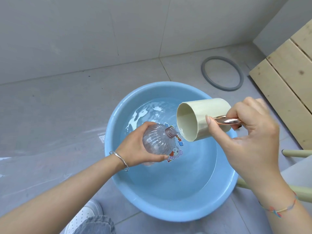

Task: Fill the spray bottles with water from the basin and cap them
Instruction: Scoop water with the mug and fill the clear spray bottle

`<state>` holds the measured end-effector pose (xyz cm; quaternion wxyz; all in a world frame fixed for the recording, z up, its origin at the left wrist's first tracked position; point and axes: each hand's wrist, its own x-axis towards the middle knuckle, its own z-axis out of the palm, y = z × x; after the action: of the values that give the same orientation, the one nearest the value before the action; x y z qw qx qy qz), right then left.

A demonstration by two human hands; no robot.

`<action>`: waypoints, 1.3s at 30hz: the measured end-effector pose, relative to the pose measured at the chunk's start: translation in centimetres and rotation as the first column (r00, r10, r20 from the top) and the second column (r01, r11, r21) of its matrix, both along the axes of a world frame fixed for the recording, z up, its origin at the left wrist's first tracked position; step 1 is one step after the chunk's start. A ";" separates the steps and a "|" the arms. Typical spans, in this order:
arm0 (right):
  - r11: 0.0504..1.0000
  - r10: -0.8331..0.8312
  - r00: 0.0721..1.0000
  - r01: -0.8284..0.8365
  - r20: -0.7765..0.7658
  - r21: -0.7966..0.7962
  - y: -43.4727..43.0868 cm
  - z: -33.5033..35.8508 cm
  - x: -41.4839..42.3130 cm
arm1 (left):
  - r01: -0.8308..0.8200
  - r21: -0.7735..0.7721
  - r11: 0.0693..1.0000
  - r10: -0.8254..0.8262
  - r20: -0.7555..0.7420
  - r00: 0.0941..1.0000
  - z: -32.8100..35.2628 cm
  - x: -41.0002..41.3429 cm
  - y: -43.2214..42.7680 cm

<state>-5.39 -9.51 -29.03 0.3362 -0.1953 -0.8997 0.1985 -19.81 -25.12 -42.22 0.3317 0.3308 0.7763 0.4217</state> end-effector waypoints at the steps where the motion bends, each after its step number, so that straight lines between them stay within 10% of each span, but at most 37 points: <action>1: 1.000 0.003 1.000 -0.003 0.002 0.017 0.0 0.0 0.0 | 0.002 -0.001 1.000 -0.002 -0.002 1.000 0.1 0.0 0.0; 23: 0.950 0.122 0.992 -0.125 0.028 0.285 -0.6 -0.6 -0.6 | 0.006 0.021 1.000 -0.007 0.027 1.000 0.2 0.5 0.2; 33: 0.961 -0.194 0.980 0.184 -0.031 -0.208 2.0 -2.7 0.5 | -0.045 0.026 0.999 0.044 0.040 0.998 -0.6 0.3 -0.2; 39: 0.959 -0.181 0.965 0.216 0.192 -0.183 3.0 -7.6 0.9 | -0.081 0.053 0.995 0.077 0.072 0.994 -0.7 0.0 -0.3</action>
<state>-4.49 -6.50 -36.68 0.2535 -0.3343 -0.8764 0.2363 -19.82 -25.46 -42.95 0.3321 0.2940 0.7648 0.4673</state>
